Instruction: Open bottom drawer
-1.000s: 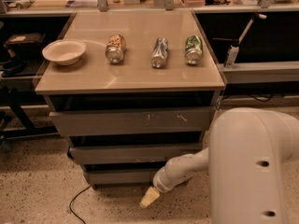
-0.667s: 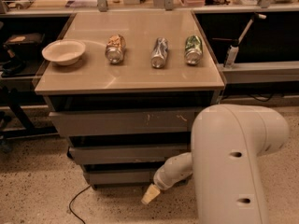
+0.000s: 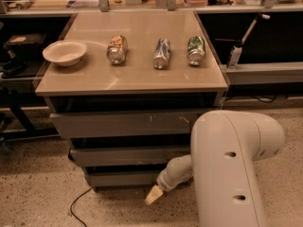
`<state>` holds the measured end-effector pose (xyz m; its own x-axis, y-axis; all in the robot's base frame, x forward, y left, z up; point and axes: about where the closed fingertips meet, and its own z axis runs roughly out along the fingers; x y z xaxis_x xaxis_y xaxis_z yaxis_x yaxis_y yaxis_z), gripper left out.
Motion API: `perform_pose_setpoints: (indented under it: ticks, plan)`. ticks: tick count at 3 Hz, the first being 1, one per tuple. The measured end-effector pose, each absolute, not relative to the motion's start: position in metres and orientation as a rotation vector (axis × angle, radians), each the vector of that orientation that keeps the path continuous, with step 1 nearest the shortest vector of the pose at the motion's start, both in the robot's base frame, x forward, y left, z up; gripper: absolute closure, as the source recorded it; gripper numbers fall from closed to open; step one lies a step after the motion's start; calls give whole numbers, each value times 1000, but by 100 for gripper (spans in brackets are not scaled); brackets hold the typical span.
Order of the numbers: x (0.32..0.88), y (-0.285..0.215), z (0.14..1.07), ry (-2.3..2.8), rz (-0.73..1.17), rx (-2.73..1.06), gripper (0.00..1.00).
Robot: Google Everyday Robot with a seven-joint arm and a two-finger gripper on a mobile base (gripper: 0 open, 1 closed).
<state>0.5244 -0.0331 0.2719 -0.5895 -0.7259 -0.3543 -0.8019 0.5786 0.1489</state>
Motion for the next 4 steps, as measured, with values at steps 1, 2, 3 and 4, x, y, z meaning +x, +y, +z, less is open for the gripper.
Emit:
perform_pose_setpoints:
  ticks: [1,2,3,4]
  plan:
    - [534,-36,253,2542,415,-1240,0]
    - [551,-49,235,2549,371,-1185,0]
    - [563,-60,219,2562,343,-1156,0]
    - [574,-64,205,2567,330,-1162,0]
